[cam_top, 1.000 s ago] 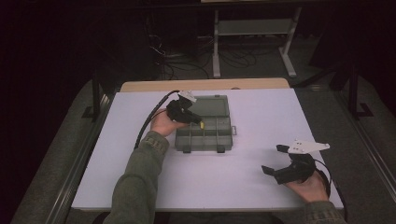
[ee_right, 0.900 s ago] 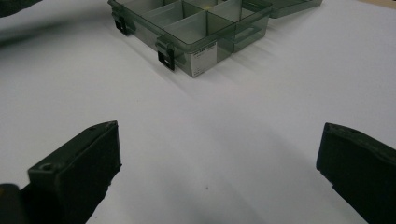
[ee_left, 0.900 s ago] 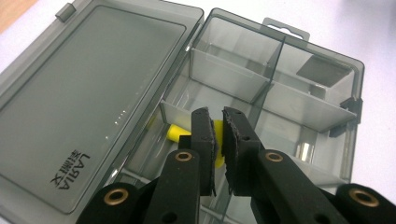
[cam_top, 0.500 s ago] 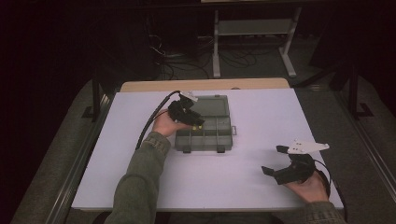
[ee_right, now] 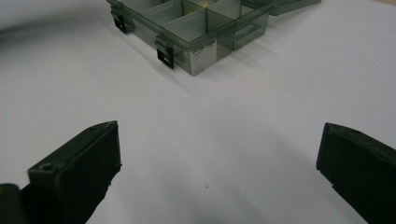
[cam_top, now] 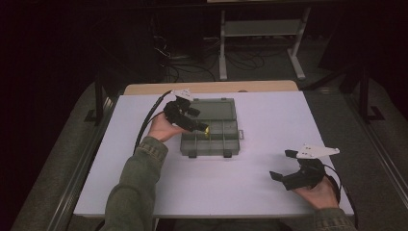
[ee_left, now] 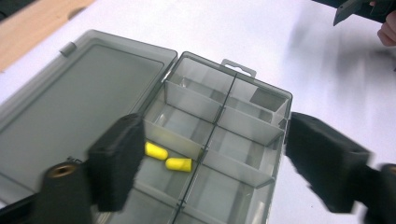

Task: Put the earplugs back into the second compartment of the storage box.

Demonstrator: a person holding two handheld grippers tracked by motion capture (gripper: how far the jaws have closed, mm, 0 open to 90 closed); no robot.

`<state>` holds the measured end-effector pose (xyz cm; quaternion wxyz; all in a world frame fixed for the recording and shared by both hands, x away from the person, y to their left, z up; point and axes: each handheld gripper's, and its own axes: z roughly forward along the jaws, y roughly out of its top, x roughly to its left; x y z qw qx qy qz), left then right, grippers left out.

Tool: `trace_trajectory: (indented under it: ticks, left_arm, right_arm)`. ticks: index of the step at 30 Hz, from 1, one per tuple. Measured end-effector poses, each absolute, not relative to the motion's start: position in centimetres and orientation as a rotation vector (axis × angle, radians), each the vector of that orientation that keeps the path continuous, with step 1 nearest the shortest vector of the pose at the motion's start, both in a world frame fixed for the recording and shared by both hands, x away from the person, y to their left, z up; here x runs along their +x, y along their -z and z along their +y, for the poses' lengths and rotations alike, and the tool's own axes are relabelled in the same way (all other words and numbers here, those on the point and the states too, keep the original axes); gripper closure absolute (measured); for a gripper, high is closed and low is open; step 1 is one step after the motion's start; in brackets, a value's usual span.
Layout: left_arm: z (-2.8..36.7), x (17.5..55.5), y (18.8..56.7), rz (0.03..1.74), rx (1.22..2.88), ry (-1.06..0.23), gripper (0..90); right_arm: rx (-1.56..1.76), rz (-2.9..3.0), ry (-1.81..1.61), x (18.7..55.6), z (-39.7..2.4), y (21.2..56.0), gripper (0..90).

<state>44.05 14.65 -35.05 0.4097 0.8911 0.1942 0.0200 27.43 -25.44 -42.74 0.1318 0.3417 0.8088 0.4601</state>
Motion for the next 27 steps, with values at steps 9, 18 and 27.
trace_trajectory:
  ticks: [9, 18, 27]
  left_arm:
    - [16.1, 42.2, 34.3, 0.518, 2.220, -0.111, 0.9]
    - [17.9, 41.1, 34.2, 0.518, 2.188, -0.145, 0.0]
    - [20.3, 40.0, 34.7, 0.551, 2.150, -0.162, 0.0]
  right_arm:
    - [0.994, 2.343, -1.336, 27.4, -25.5, 42.7, 0.0]
    - [0.994, 2.340, -1.336, 27.4, -25.6, 42.6, 0.0]
    - [0.994, 2.330, -1.336, 27.4, -25.6, 42.5, 0.0]
